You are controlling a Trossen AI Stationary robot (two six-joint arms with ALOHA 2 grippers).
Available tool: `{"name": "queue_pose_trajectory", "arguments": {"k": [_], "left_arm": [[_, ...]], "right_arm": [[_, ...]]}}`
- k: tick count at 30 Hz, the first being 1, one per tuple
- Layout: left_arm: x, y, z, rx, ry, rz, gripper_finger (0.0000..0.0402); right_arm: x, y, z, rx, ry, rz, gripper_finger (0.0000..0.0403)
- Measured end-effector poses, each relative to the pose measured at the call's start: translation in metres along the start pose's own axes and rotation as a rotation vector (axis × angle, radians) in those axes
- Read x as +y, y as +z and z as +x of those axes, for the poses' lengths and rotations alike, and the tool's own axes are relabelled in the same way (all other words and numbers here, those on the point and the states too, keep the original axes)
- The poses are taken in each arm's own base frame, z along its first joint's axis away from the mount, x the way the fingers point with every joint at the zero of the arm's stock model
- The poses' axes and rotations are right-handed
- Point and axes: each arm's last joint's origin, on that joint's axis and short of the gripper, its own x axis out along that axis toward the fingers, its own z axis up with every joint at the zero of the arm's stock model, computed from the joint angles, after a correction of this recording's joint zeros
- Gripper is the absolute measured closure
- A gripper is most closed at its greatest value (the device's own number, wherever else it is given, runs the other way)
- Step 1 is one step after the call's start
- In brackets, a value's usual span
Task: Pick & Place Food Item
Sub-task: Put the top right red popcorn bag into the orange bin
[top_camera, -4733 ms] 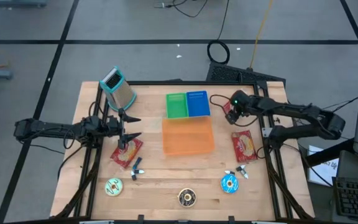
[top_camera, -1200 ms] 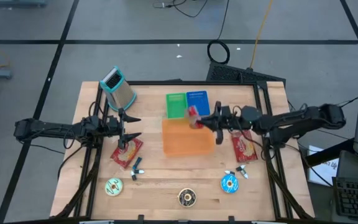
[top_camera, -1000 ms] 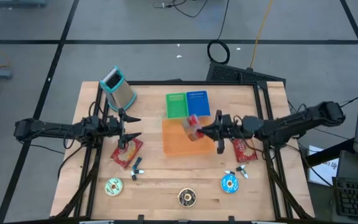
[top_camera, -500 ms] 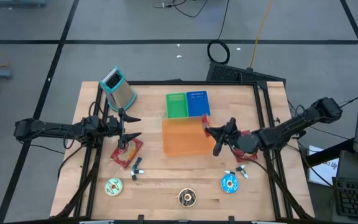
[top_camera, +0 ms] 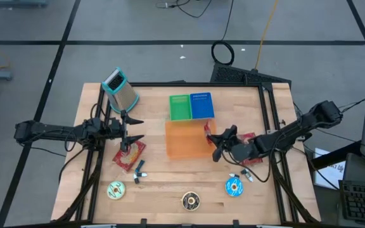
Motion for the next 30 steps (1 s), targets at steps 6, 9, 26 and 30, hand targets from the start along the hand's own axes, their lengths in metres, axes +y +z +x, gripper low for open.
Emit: {"name": "queue_pose_trajectory", "arguments": {"k": [6, 9, 26, 30], "left_arm": [[0.0000, 0.0000, 0.0000, 0.000, 0.000, 0.000, 0.0096], [0.0000, 0.0000, 0.0000, 0.000, 0.000, 0.000, 0.0096], [0.0000, 0.0000, 0.0000, 0.000, 0.000, 0.000, 0.0096], [0.0000, 0.0000, 0.0000, 0.000, 0.000, 0.000, 0.0096]], "right_arm": [[-0.0010, -0.0069, 0.0063, 0.016, -0.024, 0.012, 0.0403], [-0.0018, -0.0070, 0.0076, 0.016, -0.030, 0.016, 0.0403], [-0.0015, -0.0065, 0.0078, 0.012, -0.027, 0.024, 0.0397], [-0.0001, -0.0048, 0.0078, -0.002, -0.015, 0.041, 0.0386]]}}
